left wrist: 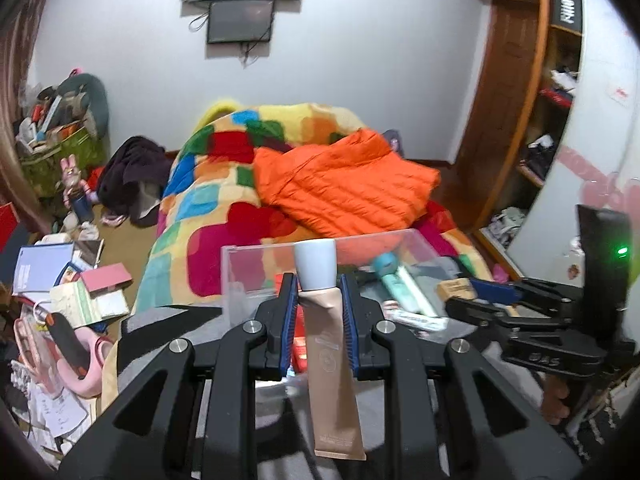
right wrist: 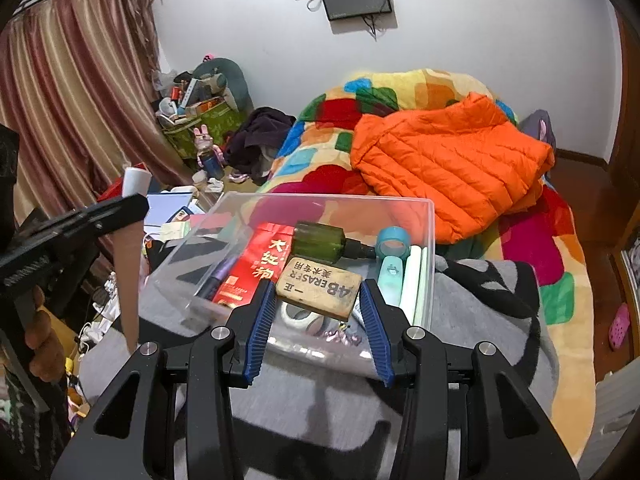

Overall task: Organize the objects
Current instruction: 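Lower the eraser into the box with the right tool while the left drops the foundation tube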

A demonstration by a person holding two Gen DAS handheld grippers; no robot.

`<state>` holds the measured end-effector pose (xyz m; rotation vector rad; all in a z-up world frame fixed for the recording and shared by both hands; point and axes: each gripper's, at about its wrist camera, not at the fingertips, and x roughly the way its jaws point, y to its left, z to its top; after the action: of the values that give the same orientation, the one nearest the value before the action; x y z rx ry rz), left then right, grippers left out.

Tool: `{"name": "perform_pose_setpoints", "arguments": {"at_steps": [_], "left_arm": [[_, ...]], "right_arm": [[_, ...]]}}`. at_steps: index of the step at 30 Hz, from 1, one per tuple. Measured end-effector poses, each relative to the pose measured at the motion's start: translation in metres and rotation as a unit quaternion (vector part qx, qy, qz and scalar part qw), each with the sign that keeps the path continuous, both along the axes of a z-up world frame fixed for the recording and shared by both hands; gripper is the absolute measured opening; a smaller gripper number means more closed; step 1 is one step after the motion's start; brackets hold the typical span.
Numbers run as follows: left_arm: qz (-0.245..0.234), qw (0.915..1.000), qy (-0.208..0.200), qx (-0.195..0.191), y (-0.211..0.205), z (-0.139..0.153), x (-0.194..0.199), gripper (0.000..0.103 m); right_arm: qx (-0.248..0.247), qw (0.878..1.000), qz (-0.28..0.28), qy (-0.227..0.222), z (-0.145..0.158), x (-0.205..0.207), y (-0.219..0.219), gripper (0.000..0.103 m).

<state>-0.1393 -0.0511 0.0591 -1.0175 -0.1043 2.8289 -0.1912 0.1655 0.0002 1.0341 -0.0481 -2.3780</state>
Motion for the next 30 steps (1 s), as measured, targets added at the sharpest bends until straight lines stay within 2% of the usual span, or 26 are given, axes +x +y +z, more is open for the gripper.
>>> {"name": "perform_pose_setpoints", "arguments": {"at_steps": [6,9,12,15,21,27,30], "left_arm": [[0.018,0.9986,-0.046,0.019,-0.01,-0.033,-0.026,0.021],[0.018,0.9961,-0.081,0.029,-0.01,-0.052,-0.036,0.021],[0.011,0.9949,-0.095,0.035,-0.009,-0.061,-0.038,0.021],[0.003,0.9957,-0.088,0.03,-0.005,-0.06,-0.032,0.022],[-0.01,0.9975,-0.067,0.019,0.003,-0.048,-0.015,0.024],[-0.012,0.9991,-0.04,0.01,0.008,-0.038,0.01,0.038],[-0.005,0.9998,-0.02,-0.001,0.012,-0.033,0.025,0.051]], "right_arm": [[0.011,1.0,-0.003,-0.023,-0.015,-0.022,-0.007,0.04],[0.021,0.999,-0.003,-0.032,-0.024,-0.029,-0.014,0.04],[0.028,0.999,0.007,-0.046,-0.032,-0.032,-0.02,0.041],[0.031,0.998,0.02,-0.051,-0.034,-0.028,-0.022,0.041],[0.037,0.999,0.023,-0.033,-0.024,-0.016,-0.022,0.041],[0.042,0.999,0.023,-0.006,-0.01,0.005,-0.018,0.042],[0.04,0.999,0.02,0.011,-0.001,0.017,-0.014,0.051]]}}
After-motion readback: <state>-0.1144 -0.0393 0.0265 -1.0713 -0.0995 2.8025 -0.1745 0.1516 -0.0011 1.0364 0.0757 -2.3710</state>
